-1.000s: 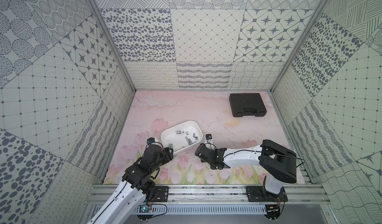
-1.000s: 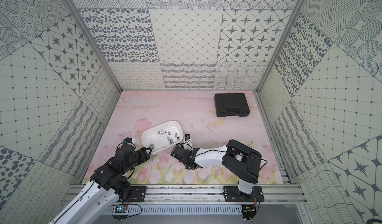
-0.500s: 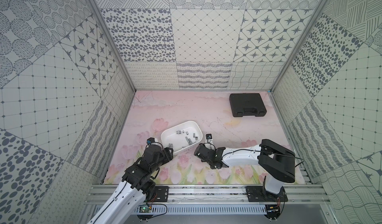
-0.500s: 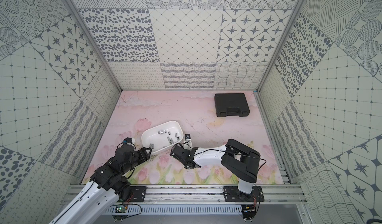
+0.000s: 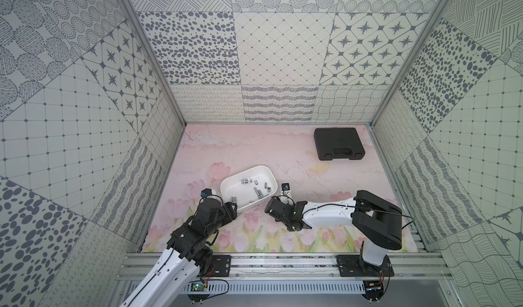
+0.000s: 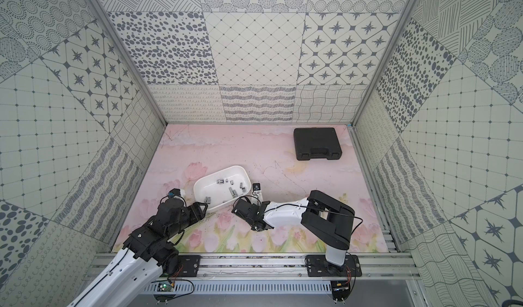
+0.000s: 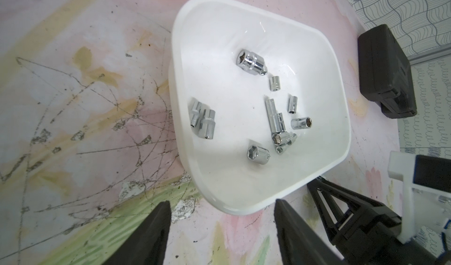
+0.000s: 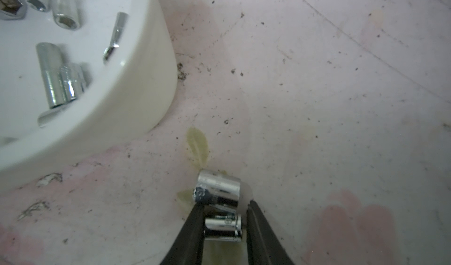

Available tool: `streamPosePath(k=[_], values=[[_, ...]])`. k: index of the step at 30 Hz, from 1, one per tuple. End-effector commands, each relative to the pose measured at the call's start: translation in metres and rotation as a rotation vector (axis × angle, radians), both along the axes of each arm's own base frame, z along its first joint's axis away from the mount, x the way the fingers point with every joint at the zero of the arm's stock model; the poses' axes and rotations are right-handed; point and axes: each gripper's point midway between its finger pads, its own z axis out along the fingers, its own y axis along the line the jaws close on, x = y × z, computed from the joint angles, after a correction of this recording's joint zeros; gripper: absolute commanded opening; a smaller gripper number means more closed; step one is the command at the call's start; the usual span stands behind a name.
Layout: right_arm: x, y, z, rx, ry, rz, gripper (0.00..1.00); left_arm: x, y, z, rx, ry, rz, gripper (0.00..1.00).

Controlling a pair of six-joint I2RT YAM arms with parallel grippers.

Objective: Put the socket on the desktop into the storage box
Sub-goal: Pick up the socket head from the center of the board, then place the socket head in the storage box.

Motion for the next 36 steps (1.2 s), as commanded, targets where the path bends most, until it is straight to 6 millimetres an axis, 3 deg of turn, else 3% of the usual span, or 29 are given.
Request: streamPosePath(k=[1, 6, 14, 21, 25, 30, 36], values=[[-0.008, -0.008, -0.017, -0.052, 0.044, -0.004, 0.29, 0.002, -0.001, 0.003, -0.007, -0.015, -0.001, 0.72], [-0.011, -0.008, -0.017, -0.054, 0.05, 0.0, 0.22, 0.002, -0.002, 0.003, -0.007, -0.015, -0.002, 0.72], [-0.019, -0.015, -0.006, -0.048, 0.04, 0.001, 0.19, 0.002, -0.002, 0.003, -0.009, -0.015, -0.002, 0.72], [-0.031, -0.013, 0.034, 0.015, -0.026, 0.048, 0.18, 0.002, -0.002, 0.003, -0.009, -0.016, 0.0, 0.72], [-0.033, -0.001, 0.067, 0.068, -0.08, 0.102, 0.18, 0.002, -0.002, 0.002, -0.009, -0.012, -0.002, 0.72], [-0.018, 0.025, 0.105, 0.083, -0.164, 0.156, 0.19, 0.002, -0.002, 0.002, -0.009, -0.014, -0.001, 0.72], [0.015, 0.067, 0.12, 0.116, -0.167, 0.208, 0.2, 0.002, -0.001, 0.002, -0.004, -0.012, 0.002, 0.72]])
